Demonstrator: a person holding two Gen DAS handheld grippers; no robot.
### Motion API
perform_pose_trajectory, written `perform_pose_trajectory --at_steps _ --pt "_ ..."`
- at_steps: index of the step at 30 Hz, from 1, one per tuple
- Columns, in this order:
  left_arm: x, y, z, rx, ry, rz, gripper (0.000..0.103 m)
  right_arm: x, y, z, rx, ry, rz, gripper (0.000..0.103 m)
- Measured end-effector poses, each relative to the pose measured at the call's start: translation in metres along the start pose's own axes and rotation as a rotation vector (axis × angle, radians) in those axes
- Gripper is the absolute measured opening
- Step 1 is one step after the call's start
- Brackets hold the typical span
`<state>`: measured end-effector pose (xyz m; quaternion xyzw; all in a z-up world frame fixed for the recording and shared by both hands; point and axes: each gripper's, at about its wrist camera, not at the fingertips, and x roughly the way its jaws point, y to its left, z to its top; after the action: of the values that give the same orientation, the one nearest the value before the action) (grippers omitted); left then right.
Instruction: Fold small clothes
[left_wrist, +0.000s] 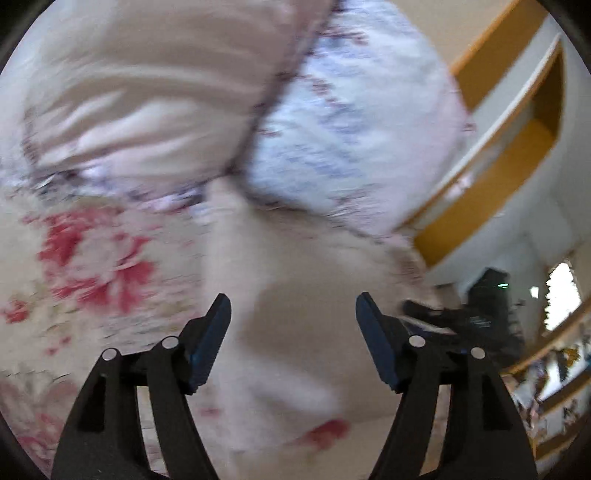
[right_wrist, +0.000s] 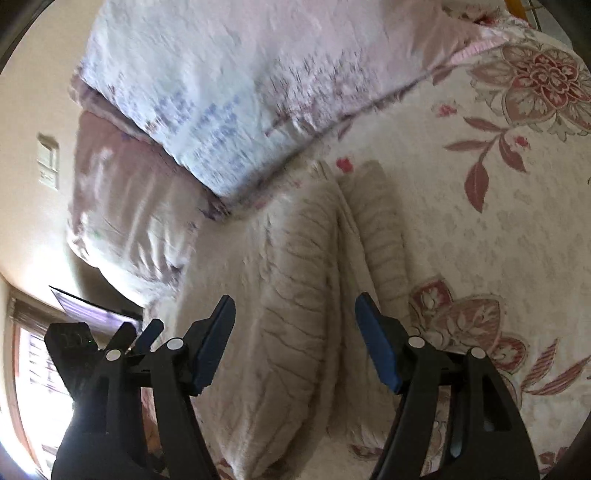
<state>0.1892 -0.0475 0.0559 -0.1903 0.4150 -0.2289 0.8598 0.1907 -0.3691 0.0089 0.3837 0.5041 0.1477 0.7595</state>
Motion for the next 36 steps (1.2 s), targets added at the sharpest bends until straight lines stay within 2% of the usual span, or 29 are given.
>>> perform_pose_trajectory --at_steps 3,4,6,11,14,15,16,18,19,21,23,26,27,31,33,34,36 --pt "0.012 0.023 -0.009 -0.057 0.047 0.020 0.070 0.006 0.004 -0.003 -0.018 0.039 -0.016 0.064" --pt "0.020 0.029 -0.012 -0.080 0.072 0.012 0.069 0.008 0.005 -0.003 -0.018 0.049 -0.002 0.059" --pt "0.027 0.037 -0.015 -0.104 0.089 -0.026 0.069 0.011 0.007 -0.002 -0.012 0.052 0.033 0.056" --pt "0.033 0.044 -0.017 -0.121 0.100 -0.126 0.069 0.025 0.004 0.016 0.034 0.014 0.019 0.055" --pt "0.042 0.050 -0.019 -0.167 0.133 -0.177 0.070 0.034 -0.004 0.027 0.086 -0.011 0.024 0.046" --pt "0.041 0.051 -0.018 -0.176 0.134 -0.189 0.070 0.035 -0.006 0.030 0.093 -0.013 0.025 0.041" --pt "0.037 0.051 -0.018 -0.176 0.133 -0.193 0.070 0.036 -0.005 0.031 0.088 -0.018 0.017 0.032" --pt "0.033 0.049 -0.017 -0.177 0.128 -0.196 0.070 0.034 0.006 0.031 0.019 -0.041 -0.023 0.021" --pt "0.033 0.049 -0.017 -0.179 0.130 -0.197 0.070 0.028 0.022 0.028 -0.068 -0.085 -0.087 0.019" --pt "0.031 0.050 -0.017 -0.185 0.134 -0.199 0.070 0.012 0.060 0.019 -0.262 -0.195 -0.178 0.018" --pt "0.030 0.050 -0.017 -0.183 0.130 -0.197 0.070 -0.003 0.091 0.009 -0.406 -0.301 -0.220 0.017" --pt "0.032 0.049 -0.015 -0.179 0.127 -0.202 0.071 -0.021 0.115 -0.001 -0.523 -0.414 -0.275 0.016" --pt "0.032 0.048 -0.016 -0.179 0.126 -0.207 0.072 -0.022 0.114 -0.001 -0.528 -0.416 -0.289 0.016" --pt "0.035 0.046 -0.018 -0.164 0.142 -0.194 0.072 0.002 0.070 0.009 -0.397 -0.300 -0.379 0.016" --pt "0.035 0.045 -0.018 -0.157 0.149 -0.197 0.072 0.003 0.051 0.009 -0.322 -0.281 -0.346 0.016" --pt "0.035 0.045 -0.018 -0.153 0.148 -0.196 0.072 -0.001 0.044 0.010 -0.279 -0.286 -0.300 0.016" --pt "0.035 0.045 -0.018 -0.147 0.149 -0.200 0.072 -0.007 0.040 0.012 -0.253 -0.295 -0.261 0.016"
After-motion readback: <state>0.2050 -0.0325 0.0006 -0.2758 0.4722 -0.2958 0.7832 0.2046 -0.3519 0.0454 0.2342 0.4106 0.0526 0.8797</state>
